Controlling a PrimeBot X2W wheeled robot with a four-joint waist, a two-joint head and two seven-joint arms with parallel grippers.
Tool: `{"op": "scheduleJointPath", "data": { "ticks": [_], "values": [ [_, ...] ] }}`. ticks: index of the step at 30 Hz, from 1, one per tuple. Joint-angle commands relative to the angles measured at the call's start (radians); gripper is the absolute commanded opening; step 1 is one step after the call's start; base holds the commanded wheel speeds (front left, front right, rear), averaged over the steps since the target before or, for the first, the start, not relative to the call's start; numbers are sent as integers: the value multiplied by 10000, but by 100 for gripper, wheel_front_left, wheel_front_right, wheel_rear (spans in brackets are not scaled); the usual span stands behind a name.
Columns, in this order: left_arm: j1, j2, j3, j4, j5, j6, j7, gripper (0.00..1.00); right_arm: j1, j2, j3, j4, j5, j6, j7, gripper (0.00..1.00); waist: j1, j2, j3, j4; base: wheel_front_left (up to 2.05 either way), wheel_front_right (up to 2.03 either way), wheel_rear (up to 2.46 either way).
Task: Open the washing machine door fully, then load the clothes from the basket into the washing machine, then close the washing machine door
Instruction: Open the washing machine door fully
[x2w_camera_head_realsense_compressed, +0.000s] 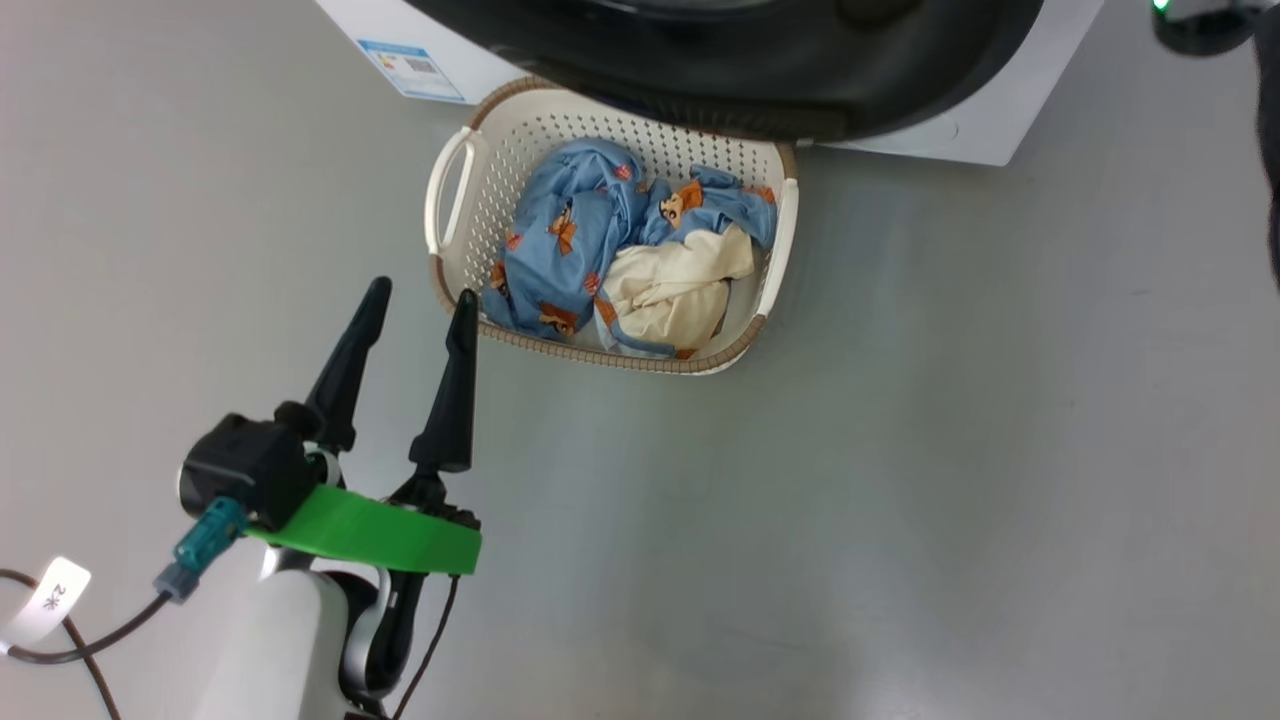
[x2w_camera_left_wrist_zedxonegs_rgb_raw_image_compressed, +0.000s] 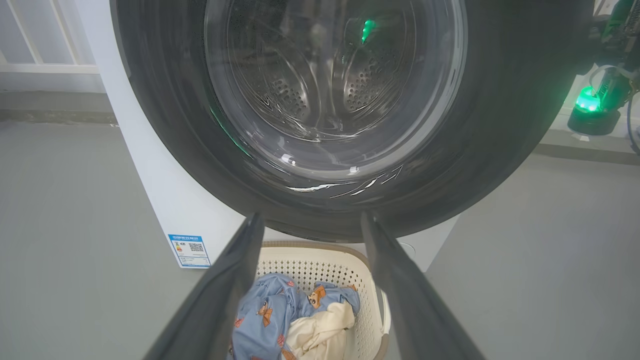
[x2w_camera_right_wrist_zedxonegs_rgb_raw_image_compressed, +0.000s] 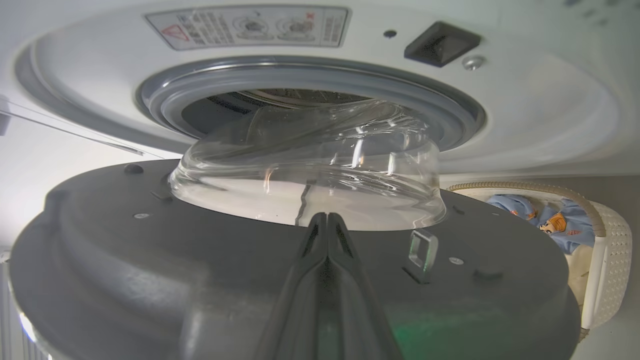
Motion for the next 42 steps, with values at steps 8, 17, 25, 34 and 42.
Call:
{"op": "scheduleJointPath", "data": {
  "ticks": [8,17,25,34,42],
  "values": [
    [420,269,517,-360,275,-38,-63,100,1455,814,111,-1704,529,102,1674,0,0,0,-594,-178,0,0,0],
    [634,269,370,-265,453,-117,-63,100,3181,1253,24,-3332,686,102,2866,0,0,0,-1175,-78,0,0,0],
    [706,269,239,-178,502,-157,-63,100,4293,1397,580,-4634,1593,102,3619,0,0,0,-1464,36,0,0,0],
    [753,269,170,-167,547,-184,-63,100,5511,1401,3329,-5815,3716,102,3244,0,0,0,-1582,37,0,0,0],
    [782,269,145,-150,514,-196,-63,100,6147,1402,4806,-6326,4371,102,2476,0,0,0,-1638,79,0,0,0]
  ]
}}
